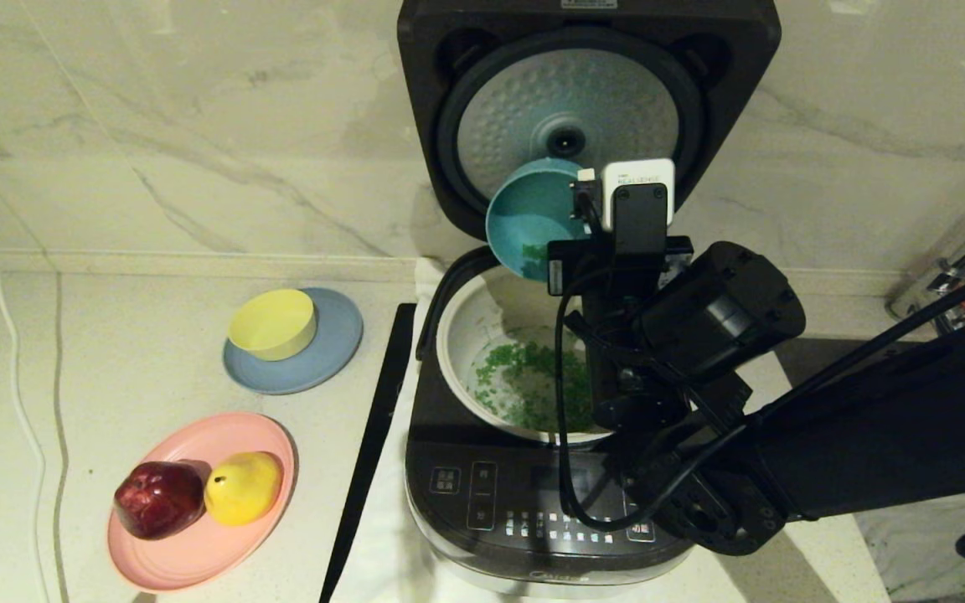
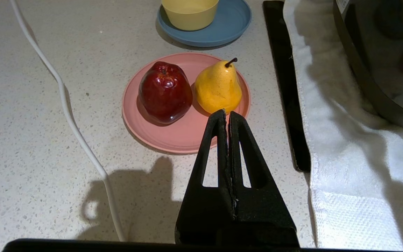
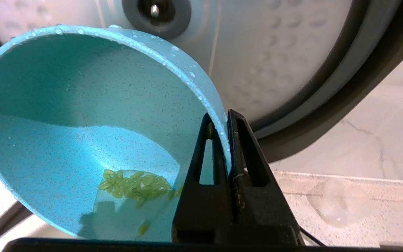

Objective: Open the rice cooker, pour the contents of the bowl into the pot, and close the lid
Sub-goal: Pour the water from the bowl into the rice cooker

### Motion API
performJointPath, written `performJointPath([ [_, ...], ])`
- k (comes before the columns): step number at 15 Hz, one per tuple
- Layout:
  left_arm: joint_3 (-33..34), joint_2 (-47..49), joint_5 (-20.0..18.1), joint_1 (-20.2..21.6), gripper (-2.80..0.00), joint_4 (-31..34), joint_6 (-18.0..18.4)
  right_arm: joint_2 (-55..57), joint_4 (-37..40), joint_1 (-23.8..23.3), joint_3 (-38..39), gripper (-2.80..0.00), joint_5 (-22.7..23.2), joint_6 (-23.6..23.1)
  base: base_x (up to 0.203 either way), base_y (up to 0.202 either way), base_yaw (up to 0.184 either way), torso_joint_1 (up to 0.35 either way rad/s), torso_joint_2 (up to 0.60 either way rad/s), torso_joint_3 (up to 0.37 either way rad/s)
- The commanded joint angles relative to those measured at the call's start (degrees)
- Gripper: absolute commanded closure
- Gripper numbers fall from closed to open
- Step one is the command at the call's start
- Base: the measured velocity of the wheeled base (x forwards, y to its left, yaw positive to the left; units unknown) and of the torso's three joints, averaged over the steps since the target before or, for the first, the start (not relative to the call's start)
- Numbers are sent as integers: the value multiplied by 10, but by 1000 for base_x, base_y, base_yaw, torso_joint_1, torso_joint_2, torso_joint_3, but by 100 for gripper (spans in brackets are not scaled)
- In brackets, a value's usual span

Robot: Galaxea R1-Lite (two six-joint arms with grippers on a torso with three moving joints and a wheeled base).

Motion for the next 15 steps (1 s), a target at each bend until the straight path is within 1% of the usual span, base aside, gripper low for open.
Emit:
performJointPath([
  [1,4,0,0,-1,0,0,0,-9,-5,2,3,0,-8,-4,0,0,0,0,0,0],
  [2,4,0,-1,-1,0,0,0,-23,-5,3,3,0,-11,-7,0,0,0,0,0,0],
  [3,4,0,0,0,0,0,0,-40,12,6,3,0,-15,-8,0,0,0,0,0,0],
  [4,4,0,0,0,0,0,0,-60,44,7,5,0,-18,-4,0,0,0,0,0,0],
  [6,4,0,0,0,0,0,0,-104,133,9,6,0,-23,19,0,0,0,0,0,0],
  [8,4,0,0,0,0,0,0,-146,231,9,-2,0,-26,57,0,0,0,0,0,0],
  [11,4,0,-1,0,0,0,0,-228,434,11,-14,0,-26,144,0,0,0,0,0,0],
  [13,4,0,0,0,0,0,0,-281,592,14,-29,0,-23,207,0,0,0,0,0,0],
  [15,4,0,0,0,0,0,0,-338,770,14,-49,0,1,284,0,0,0,0,0,0],
])
